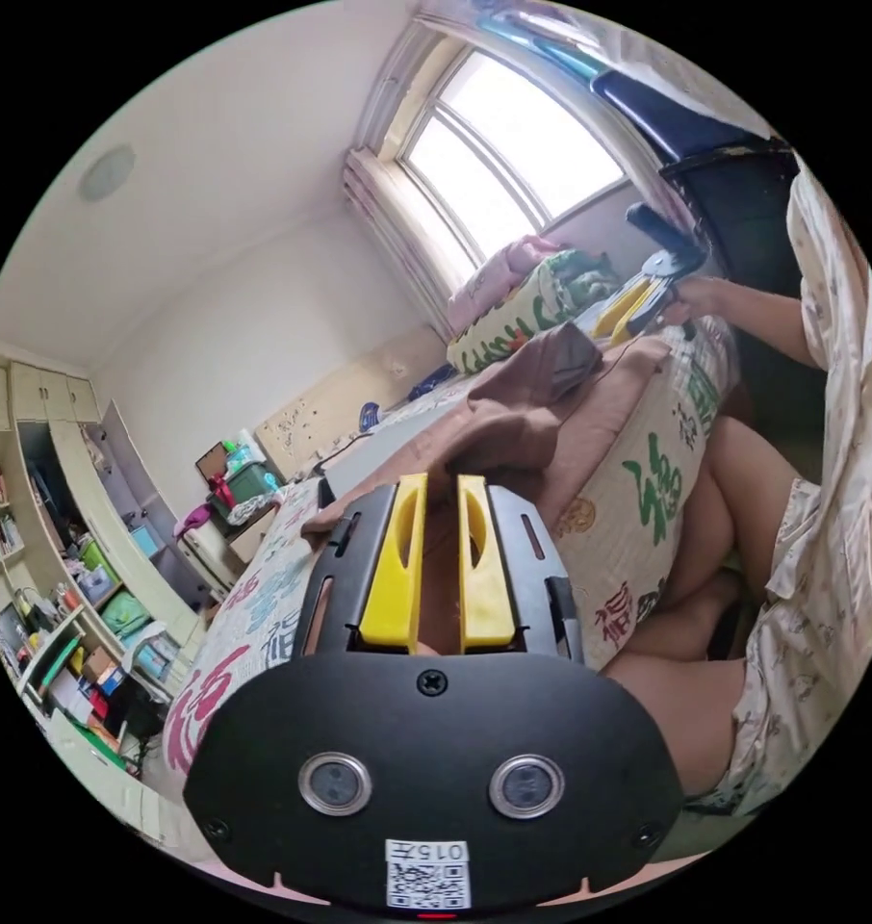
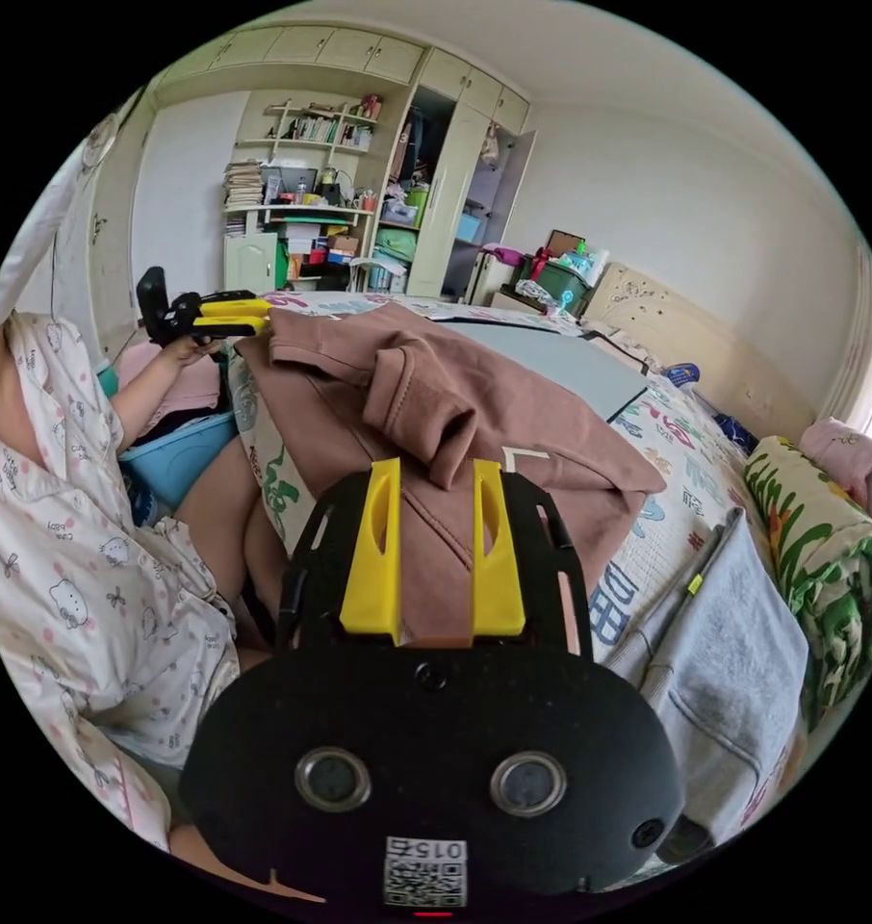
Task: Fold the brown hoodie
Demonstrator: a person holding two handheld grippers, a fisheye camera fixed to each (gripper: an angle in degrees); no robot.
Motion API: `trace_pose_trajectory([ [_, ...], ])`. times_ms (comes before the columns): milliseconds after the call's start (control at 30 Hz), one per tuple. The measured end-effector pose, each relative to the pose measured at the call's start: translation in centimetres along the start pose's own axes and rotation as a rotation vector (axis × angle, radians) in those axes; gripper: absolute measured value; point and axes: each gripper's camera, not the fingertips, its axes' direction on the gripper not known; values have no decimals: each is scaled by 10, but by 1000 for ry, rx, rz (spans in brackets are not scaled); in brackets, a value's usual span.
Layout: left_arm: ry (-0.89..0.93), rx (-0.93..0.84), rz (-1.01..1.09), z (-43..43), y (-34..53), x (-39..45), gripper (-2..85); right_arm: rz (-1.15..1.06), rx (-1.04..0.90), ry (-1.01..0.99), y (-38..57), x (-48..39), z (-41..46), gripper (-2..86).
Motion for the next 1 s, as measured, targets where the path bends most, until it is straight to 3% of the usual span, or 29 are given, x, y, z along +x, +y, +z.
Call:
trace_pose_trajectory([
  [133, 45, -57, 117, 23, -19, 18, 86, 15, -25, -14, -10, 12, 33, 98],
  [367, 27, 16, 72, 3, -26, -1, 10, -16, -40, 7, -4, 21, 27, 6],
  [500, 59, 39, 30, -11, -26, -19, 3, -19, -39, 86, 5, 20, 5, -3],
  [667, 120, -53, 76, 2, -29, -24, -1, -102, -145, 159, 4, 8, 21, -7],
  [1000, 206, -91, -29, 9, -61, -96, 3, -50, -162, 135, -13, 55, -33, -9],
])
